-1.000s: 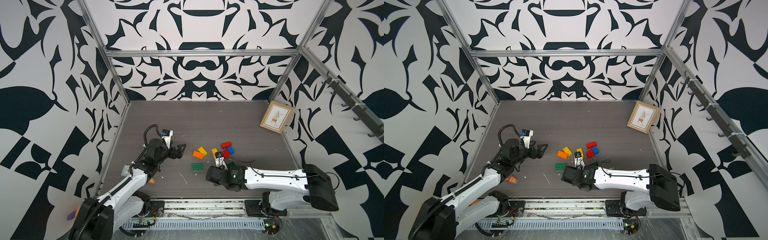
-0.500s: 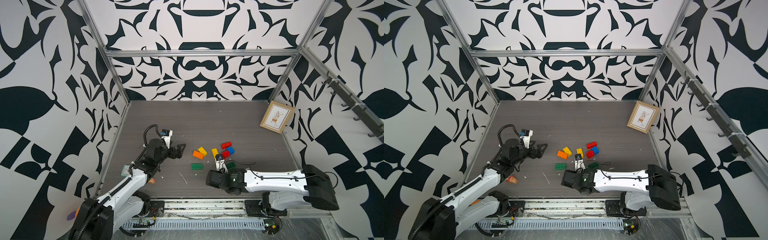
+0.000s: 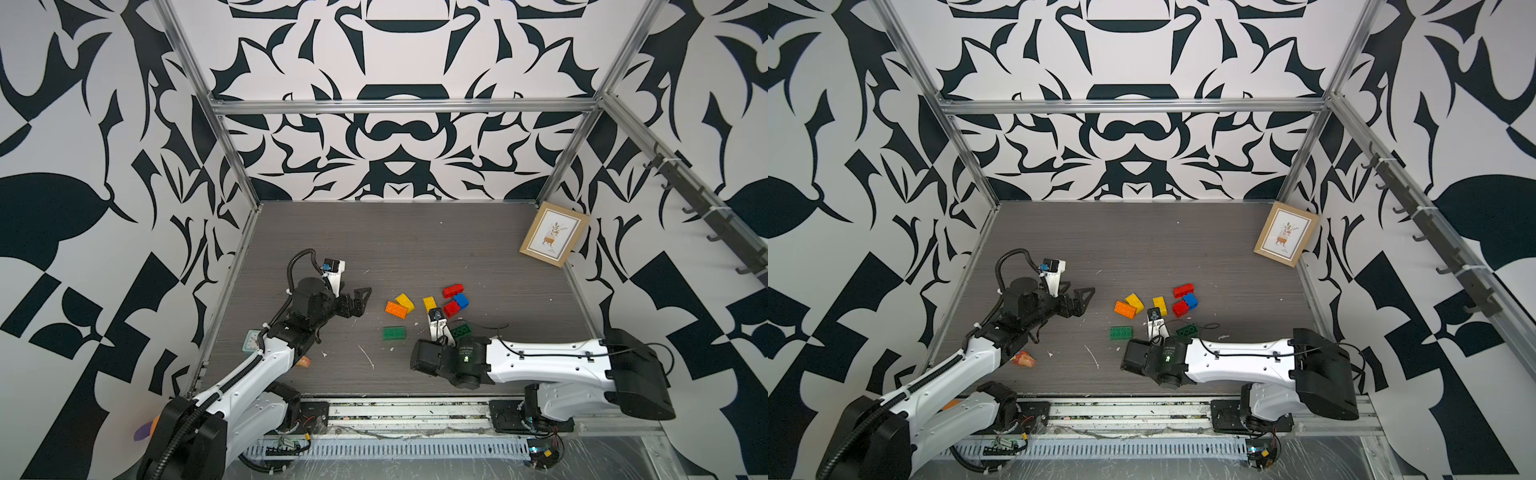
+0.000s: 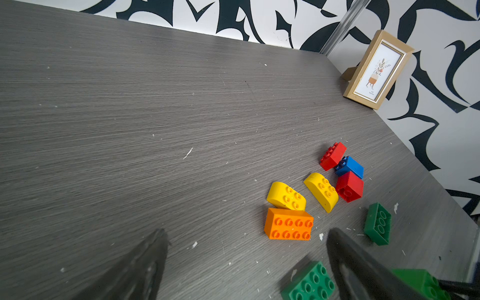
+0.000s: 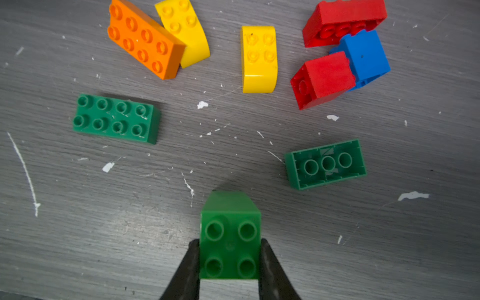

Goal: Assemble an ice cream with lego
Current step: Move the lego brick at the center of the board.

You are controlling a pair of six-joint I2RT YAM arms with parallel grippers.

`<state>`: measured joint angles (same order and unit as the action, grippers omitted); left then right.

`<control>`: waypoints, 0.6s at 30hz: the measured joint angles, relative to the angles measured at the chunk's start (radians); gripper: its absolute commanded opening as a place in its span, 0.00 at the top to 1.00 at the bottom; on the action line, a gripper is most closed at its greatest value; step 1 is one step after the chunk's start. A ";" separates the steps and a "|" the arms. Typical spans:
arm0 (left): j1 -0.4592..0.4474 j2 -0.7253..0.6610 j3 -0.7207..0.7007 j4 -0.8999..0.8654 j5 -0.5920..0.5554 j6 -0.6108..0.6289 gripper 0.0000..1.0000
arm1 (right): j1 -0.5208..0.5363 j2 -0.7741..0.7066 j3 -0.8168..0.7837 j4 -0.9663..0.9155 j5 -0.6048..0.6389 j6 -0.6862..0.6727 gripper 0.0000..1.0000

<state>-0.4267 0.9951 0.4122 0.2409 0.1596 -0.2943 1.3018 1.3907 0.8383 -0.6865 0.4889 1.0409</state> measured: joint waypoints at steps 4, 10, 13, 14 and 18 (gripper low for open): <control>0.000 -0.016 0.000 -0.003 -0.007 0.000 0.01 | -0.052 0.017 0.025 0.023 -0.027 -0.087 0.94; 0.000 -0.037 0.000 -0.008 -0.022 0.001 0.01 | -0.102 0.028 0.045 0.047 -0.036 -0.208 0.94; 0.000 -0.038 0.000 -0.010 -0.026 0.004 0.01 | -0.108 0.036 0.046 0.076 -0.040 -0.243 0.93; 0.000 -0.038 0.000 -0.011 -0.026 0.004 0.01 | -0.108 0.041 0.046 0.086 -0.040 -0.251 0.92; 0.000 -0.038 0.000 -0.018 -0.027 0.005 0.01 | -0.108 0.058 0.046 0.132 -0.037 -0.274 0.87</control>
<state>-0.4267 0.9573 0.4122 0.2230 0.1322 -0.2893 1.1934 1.4487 0.8845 -0.5549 0.4519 0.7666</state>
